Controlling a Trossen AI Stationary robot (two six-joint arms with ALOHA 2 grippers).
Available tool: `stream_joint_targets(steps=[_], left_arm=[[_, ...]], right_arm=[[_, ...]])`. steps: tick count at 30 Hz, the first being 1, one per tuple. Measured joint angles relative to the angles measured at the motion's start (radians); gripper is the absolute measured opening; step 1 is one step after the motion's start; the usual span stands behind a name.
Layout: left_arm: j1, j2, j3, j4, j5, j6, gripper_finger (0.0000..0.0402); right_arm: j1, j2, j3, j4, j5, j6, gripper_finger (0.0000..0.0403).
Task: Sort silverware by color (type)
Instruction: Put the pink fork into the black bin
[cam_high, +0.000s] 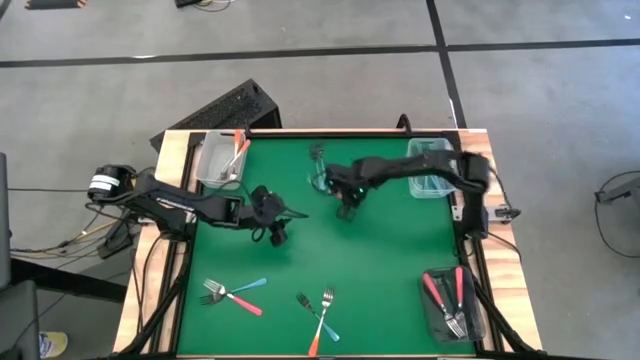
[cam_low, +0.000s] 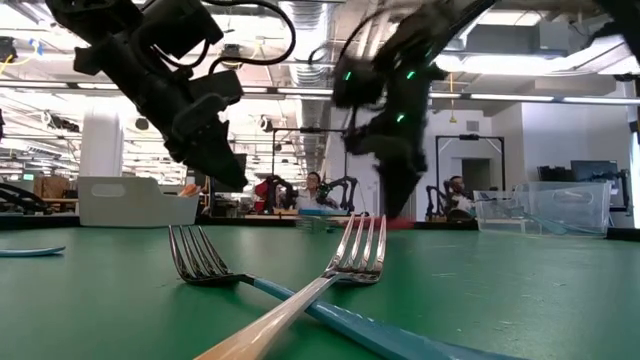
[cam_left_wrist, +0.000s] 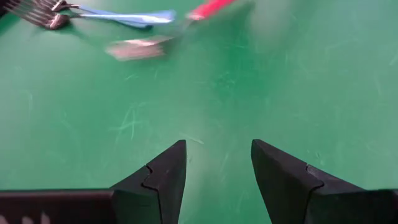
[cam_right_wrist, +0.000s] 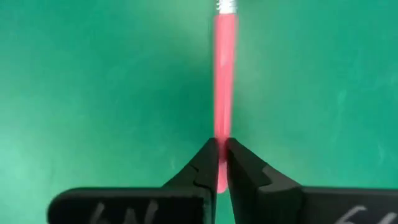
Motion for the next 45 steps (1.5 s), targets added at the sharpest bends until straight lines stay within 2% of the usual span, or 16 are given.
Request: stream_joint_targets(steps=[5, 10, 13, 17, 21, 28, 34, 40, 45], left_arm=[[-0.044, 0.000, 0.000, 0.000, -0.058, -0.033, 0.0169], [-0.060, 0.000, 0.000, 0.005, -0.083, -0.043, 0.0169], [-0.060, 0.000, 0.000, 0.030, -0.083, -0.044, 0.0169], [-0.060, 0.000, 0.000, 0.123, -0.083, -0.028, 0.0169], [-0.061, 0.000, 0.000, 0.216, -0.064, -0.020, 0.0169], [-0.065, 0.000, 0.000, 0.216, 0.014, 0.004, 0.0169], [-0.066, 0.000, 0.000, 0.213, 0.007, 0.025, 0.0169], [-0.066, 0.000, 0.000, 0.198, 0.001, 0.047, 0.0169], [-0.066, 0.000, 0.000, 0.196, -0.004, 0.052, 0.0169]], right_arm=[[0.171, -0.174, -0.136, -0.026, 0.020, 0.152, 0.0023], [0.343, -0.324, -0.199, -0.197, 0.036, 0.344, 0.0012], [0.439, -0.397, -0.197, -0.238, 0.115, 0.448, 0.0020], [0.517, -0.427, -0.196, -0.160, 0.302, 0.514, 0.0046], [0.505, -0.417, -0.195, -0.040, 0.337, 0.495, 0.0071], [0.439, -0.305, -0.194, 0.069, 0.318, 0.448, 0.0124], [0.400, -0.181, -0.195, 0.133, 0.232, 0.423, 0.0166], [0.369, -0.096, -0.194, 0.198, 0.087, 0.367, 0.0170], [0.348, -0.094, -0.193, 0.203, 0.054, 0.342, 0.0153]])
